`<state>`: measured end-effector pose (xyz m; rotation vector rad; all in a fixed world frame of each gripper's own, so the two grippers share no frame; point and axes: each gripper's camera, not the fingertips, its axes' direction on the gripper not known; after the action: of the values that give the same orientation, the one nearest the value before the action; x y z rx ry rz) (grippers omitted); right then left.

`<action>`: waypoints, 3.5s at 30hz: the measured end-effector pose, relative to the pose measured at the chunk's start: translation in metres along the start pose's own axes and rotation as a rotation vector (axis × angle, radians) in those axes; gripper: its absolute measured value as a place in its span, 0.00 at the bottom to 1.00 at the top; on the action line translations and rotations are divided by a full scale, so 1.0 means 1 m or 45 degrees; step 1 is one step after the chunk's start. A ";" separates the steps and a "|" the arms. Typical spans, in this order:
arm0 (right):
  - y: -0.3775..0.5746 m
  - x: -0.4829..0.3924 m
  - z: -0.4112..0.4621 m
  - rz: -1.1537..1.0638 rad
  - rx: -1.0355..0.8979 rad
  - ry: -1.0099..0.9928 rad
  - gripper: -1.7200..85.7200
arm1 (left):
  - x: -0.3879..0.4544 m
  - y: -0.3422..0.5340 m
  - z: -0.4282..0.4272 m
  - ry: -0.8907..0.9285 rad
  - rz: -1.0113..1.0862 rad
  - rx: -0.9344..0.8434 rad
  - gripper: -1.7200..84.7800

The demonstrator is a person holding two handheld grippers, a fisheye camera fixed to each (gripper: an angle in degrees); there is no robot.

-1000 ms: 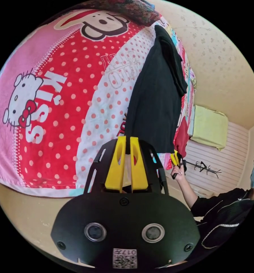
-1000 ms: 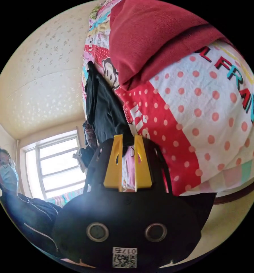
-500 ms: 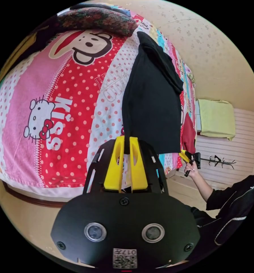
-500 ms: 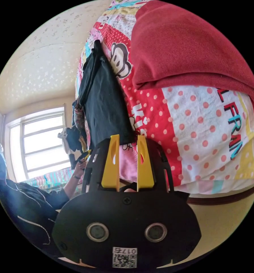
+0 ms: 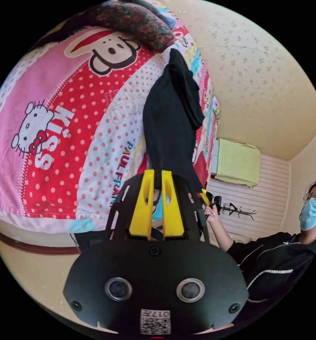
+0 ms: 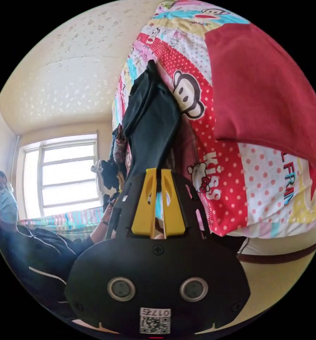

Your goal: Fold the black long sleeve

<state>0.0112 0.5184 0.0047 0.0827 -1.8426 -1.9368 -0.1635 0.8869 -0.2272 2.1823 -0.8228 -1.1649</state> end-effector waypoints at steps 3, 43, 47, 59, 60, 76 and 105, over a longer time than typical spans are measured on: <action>-0.013 -0.058 -0.029 -0.096 -0.019 0.033 0.06 | 0.052 -0.001 -0.033 0.055 0.070 0.014 0.07; -0.128 -0.014 0.081 0.116 -0.218 0.038 0.12 | 0.080 -0.057 0.005 0.026 -0.112 0.232 0.14; -0.073 0.059 0.062 0.294 -0.130 -0.110 0.09 | 0.027 -0.041 0.017 0.088 -0.271 0.303 0.13; -0.054 0.075 0.049 0.382 0.026 -0.349 0.05 | -0.008 -0.112 0.089 -0.188 -0.166 0.161 0.06; -0.055 0.073 0.050 0.367 0.025 -0.353 0.05 | -0.004 -0.109 0.084 -0.244 -0.119 0.192 0.06; -0.097 0.061 0.157 0.255 -0.084 -0.317 0.07 | -0.118 -0.035 0.036 0.178 -0.235 0.352 0.18; -0.269 -0.088 0.730 -0.477 -0.960 1.426 0.27 | -0.044 -0.026 0.035 0.162 0.277 0.227 0.08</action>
<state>-0.2443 1.2287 -0.2035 1.0601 -0.3613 -2.0014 -0.2063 0.9301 -0.2389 2.2145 -1.1123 -0.8661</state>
